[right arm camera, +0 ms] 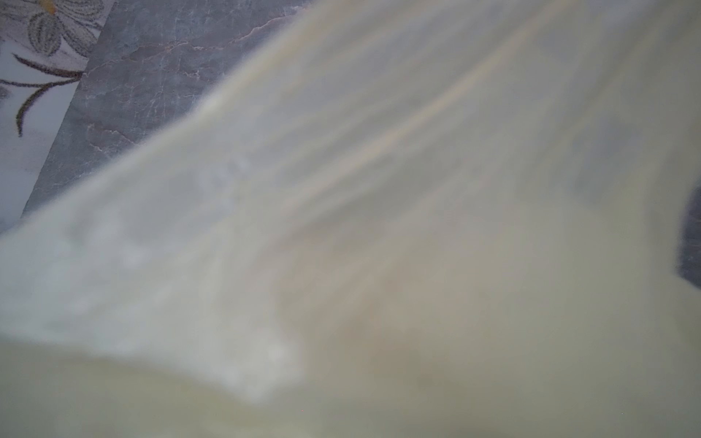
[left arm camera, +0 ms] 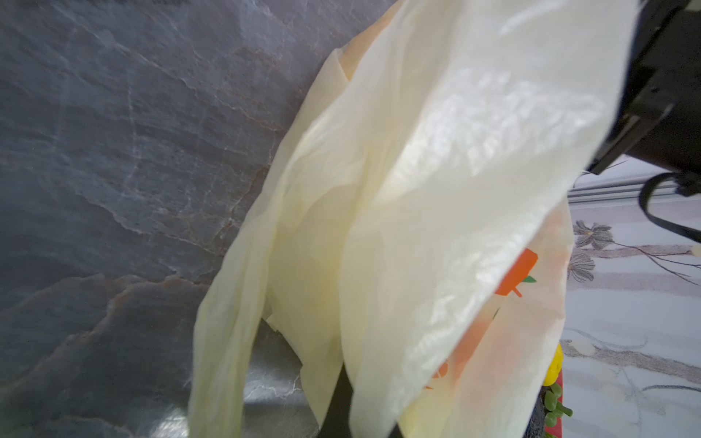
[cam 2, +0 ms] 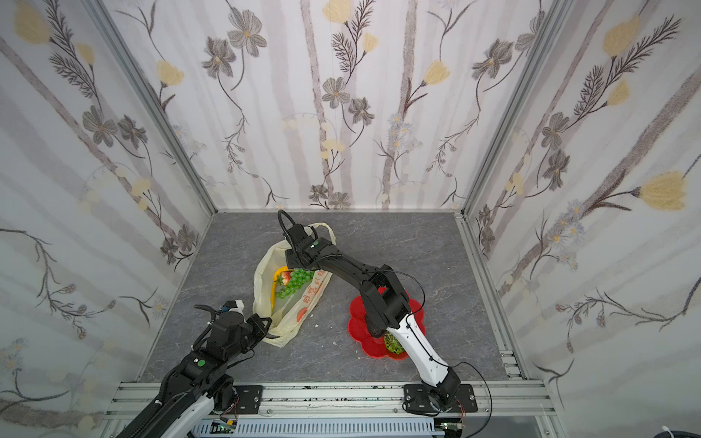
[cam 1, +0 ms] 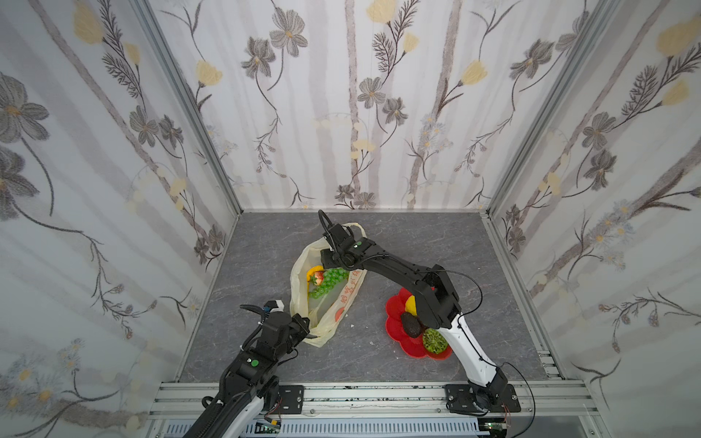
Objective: Take the fake fruits out of the plastic bag
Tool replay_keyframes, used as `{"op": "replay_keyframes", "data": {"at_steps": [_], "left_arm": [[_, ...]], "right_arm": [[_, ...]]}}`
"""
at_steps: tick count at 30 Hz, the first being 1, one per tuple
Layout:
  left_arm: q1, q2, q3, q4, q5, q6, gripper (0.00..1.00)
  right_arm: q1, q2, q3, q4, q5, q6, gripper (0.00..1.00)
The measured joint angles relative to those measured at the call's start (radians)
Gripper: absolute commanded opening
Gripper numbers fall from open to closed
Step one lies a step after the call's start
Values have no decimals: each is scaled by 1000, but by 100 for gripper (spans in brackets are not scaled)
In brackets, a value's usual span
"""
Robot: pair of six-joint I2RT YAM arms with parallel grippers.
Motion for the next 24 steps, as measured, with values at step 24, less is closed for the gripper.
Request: {"op": "replay_keyframes", "data": {"at_steps": [24], "left_arm": [[-12, -46, 0, -55, -48, -34, 0]], "right_arm": [[-21, 145, 124, -22, 39, -21, 74]]}}
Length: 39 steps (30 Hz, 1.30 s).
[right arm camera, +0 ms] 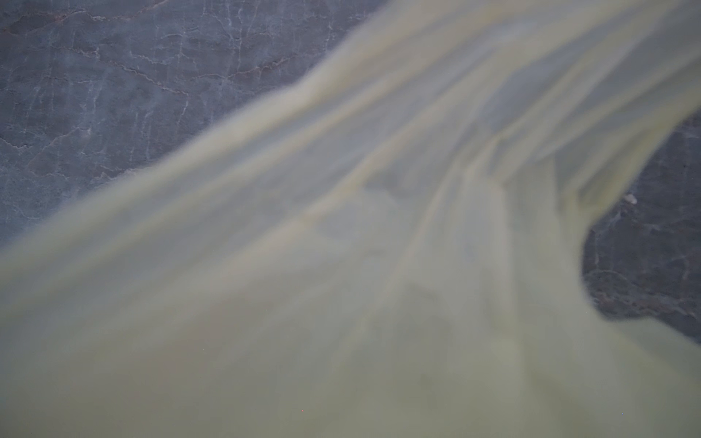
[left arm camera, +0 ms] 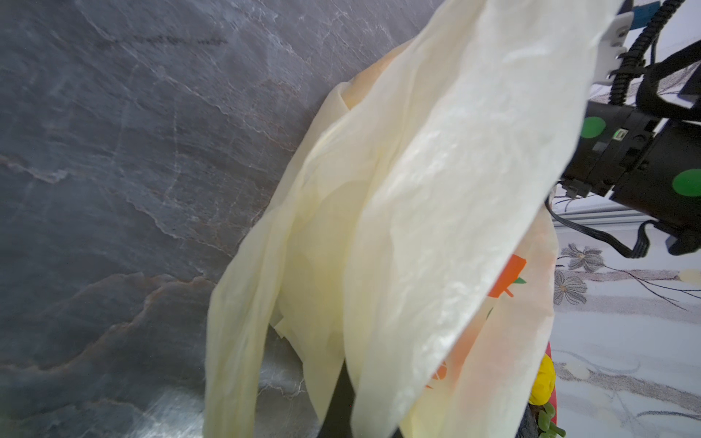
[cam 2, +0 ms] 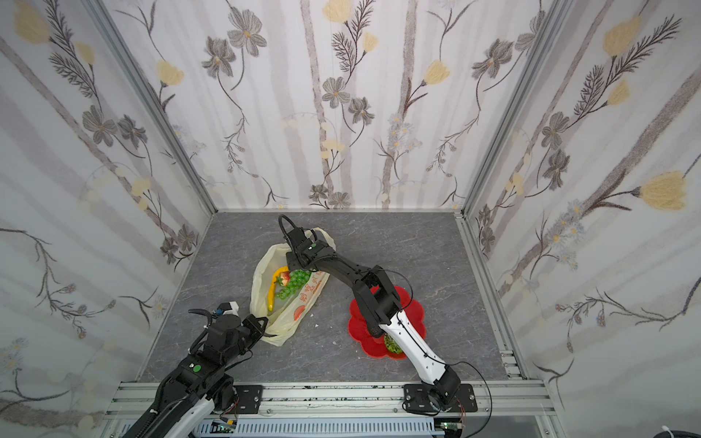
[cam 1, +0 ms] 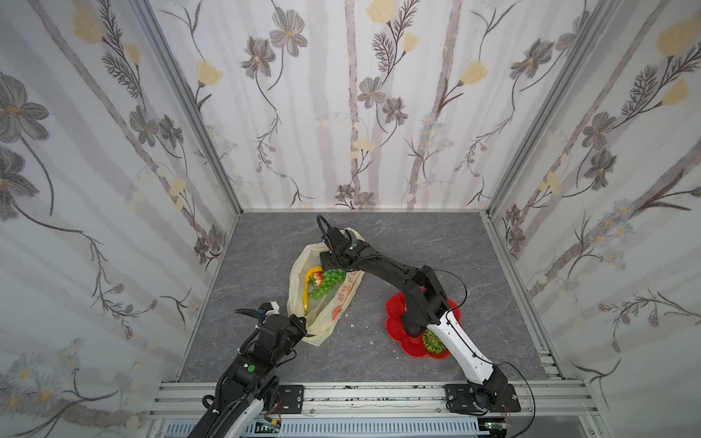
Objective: Take the fake fruits out of the plastic bag
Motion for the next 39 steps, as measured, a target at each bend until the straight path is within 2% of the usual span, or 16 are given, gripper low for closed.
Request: {"op": "replay_keyframes", "data": {"at_steps": [15, 28, 34, 39], "left_arm": [[-14, -18, -11, -2, 0, -3, 0], [-16, 17, -13, 0, -4, 14, 0], [-16, 170, 19, 51, -14, 80, 0], [-16, 290, 67, 146, -72, 161, 0]], "right_arm": [[-28, 7, 16, 10, -53, 18, 50], [-35, -19, 16, -6, -105, 14, 48], [-32, -72, 16, -34, -134, 14, 48], [-32, -106, -1, -45, -148, 6, 48]]}}
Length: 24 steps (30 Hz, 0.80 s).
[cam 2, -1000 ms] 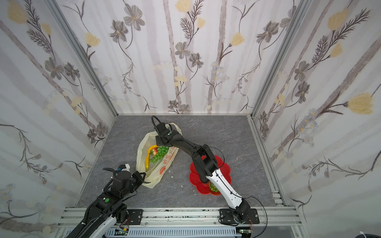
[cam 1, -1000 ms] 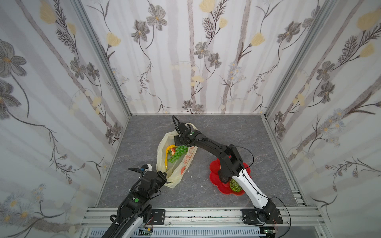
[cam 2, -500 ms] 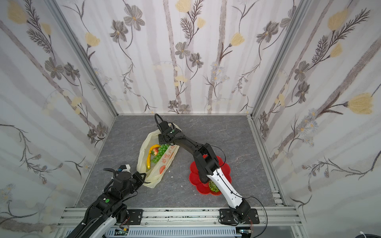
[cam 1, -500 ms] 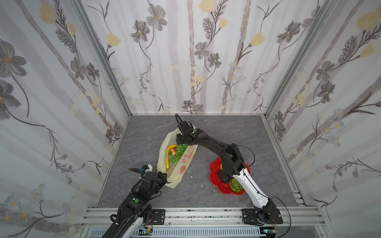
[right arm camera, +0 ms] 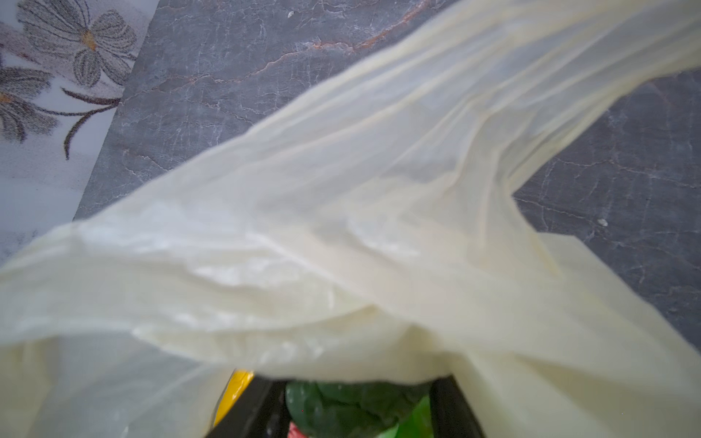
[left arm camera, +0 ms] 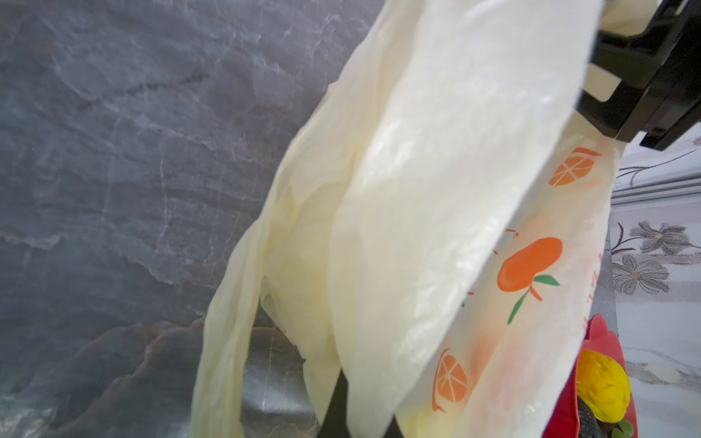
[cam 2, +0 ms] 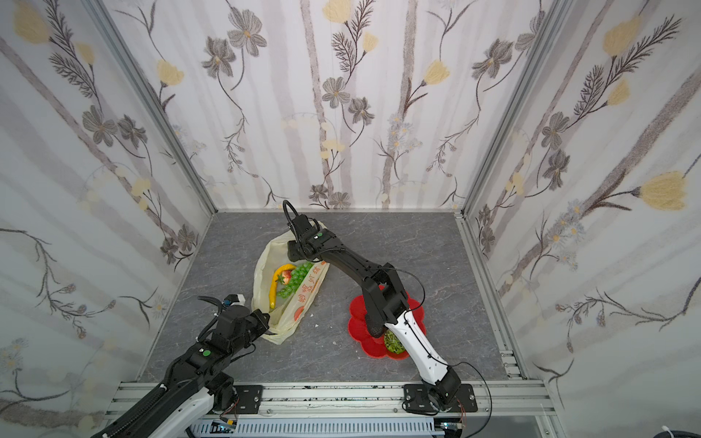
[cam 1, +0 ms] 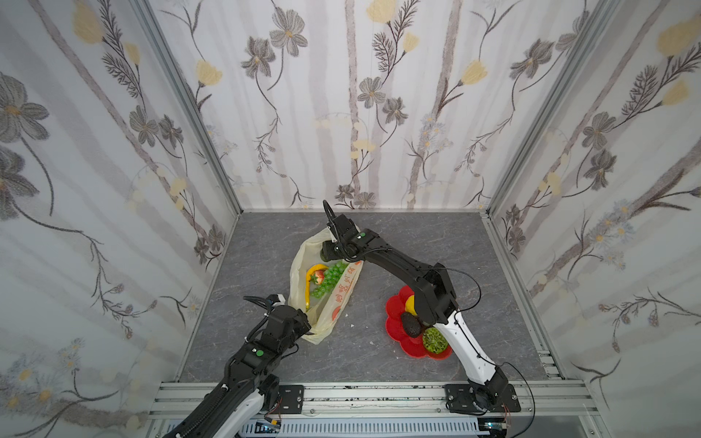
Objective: Take the fake fruits out of the plastic bag
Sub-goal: 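Grasp the green fruit in the bag with the right gripper and lift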
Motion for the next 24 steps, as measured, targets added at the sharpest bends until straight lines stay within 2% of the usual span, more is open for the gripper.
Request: {"op": "replay_keyframes", "data": {"at_steps": [6, 9, 18, 24], "left_arm": [[0, 256, 43, 169, 34, 94, 0], [0, 339, 69, 224, 39, 127, 0], [40, 527, 115, 380, 51, 203, 0], [42, 584, 140, 453, 47, 245, 0]], "right_arm": [[0, -66, -98, 2, 0, 0, 48], [0, -117, -153, 7, 0, -2, 48], [0, -280, -335, 41, -12, -9, 48], [0, -444, -510, 66, -23, -11, 46]]}}
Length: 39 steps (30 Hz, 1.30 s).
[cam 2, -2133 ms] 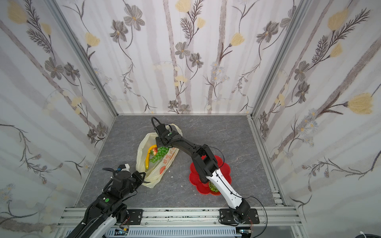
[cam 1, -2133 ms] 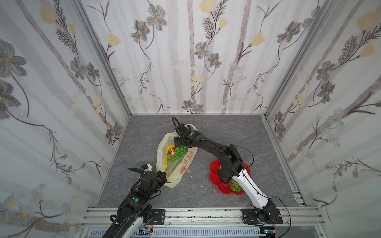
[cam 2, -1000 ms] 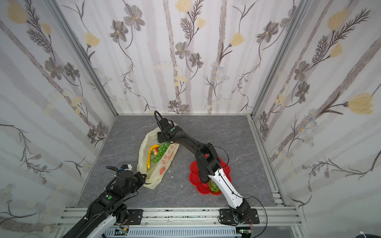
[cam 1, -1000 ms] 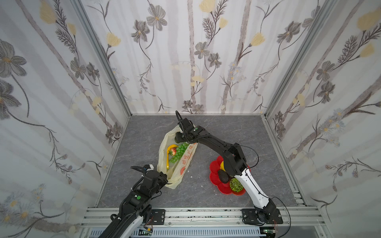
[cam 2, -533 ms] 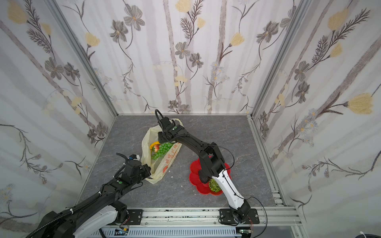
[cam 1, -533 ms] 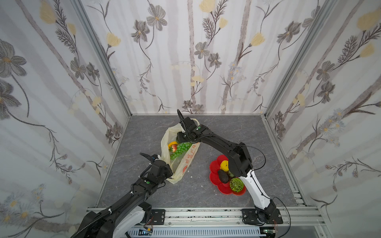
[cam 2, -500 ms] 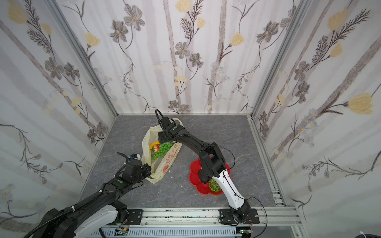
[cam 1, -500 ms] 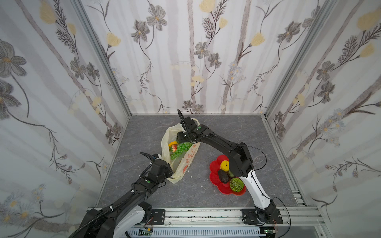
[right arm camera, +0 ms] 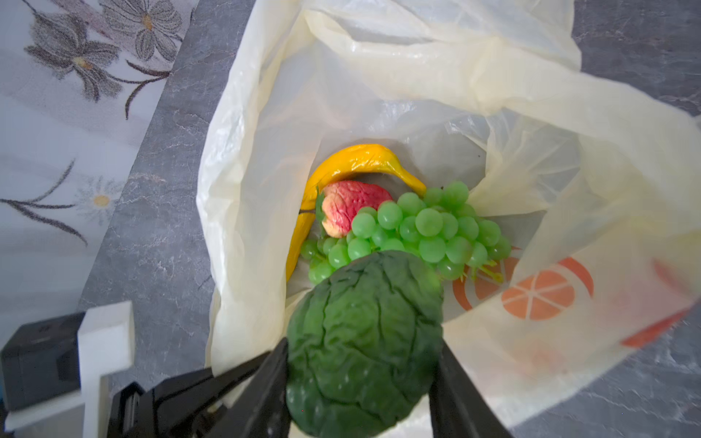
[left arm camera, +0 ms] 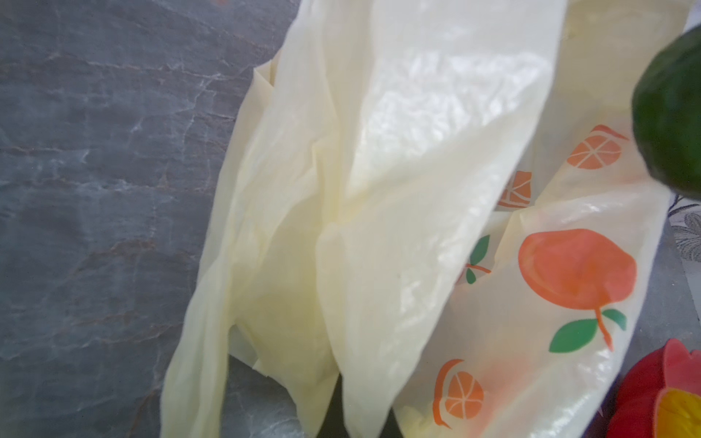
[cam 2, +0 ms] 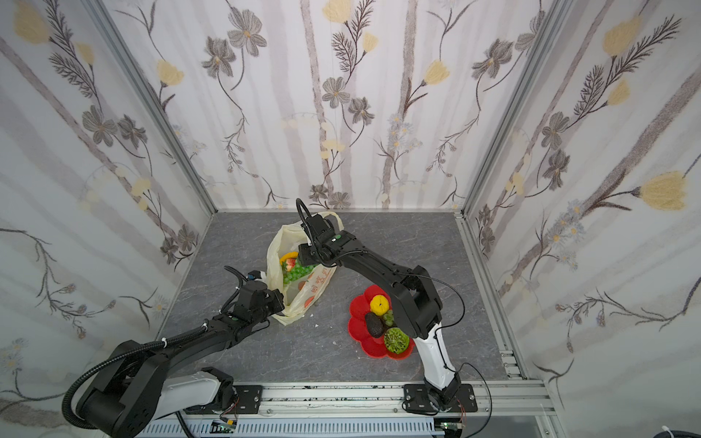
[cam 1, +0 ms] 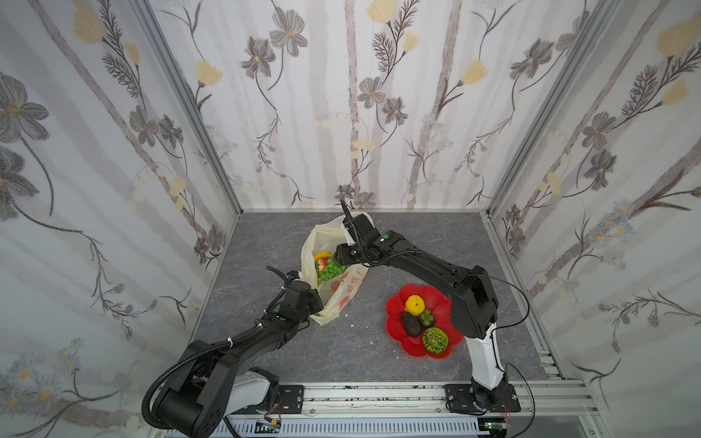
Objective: Take the fake fruits out of the plastic bag
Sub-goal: 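Grasp the green fruit in the bag with the right gripper and lift, then carry the green fruit over the red plate with the right gripper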
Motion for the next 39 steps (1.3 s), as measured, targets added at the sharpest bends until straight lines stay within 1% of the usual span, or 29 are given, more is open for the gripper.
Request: {"op": "replay_keyframes", "data": {"at_steps": [6, 14, 22, 28, 33, 39], "left_arm": [[1, 4, -21, 60, 16, 18, 0], [0, -21, -53, 77, 25, 34, 0], [0, -11, -55, 92, 25, 35, 0], [0, 16, -55, 100, 22, 35, 0], [0, 43, -51, 108, 22, 36, 0], [0, 48, -50, 109, 22, 36, 0]], "right_arm": [[-4, -205, -224, 32, 39, 8, 46], [-24, -457, -465, 41, 82, 40, 46], [-41, -697, -669, -19, 147, 65, 45], [-34, -818, -812, -98, 157, 111, 44], [6, -876, -903, -126, 142, 156, 43], [45, -916, -939, -187, 149, 196, 43]]}}
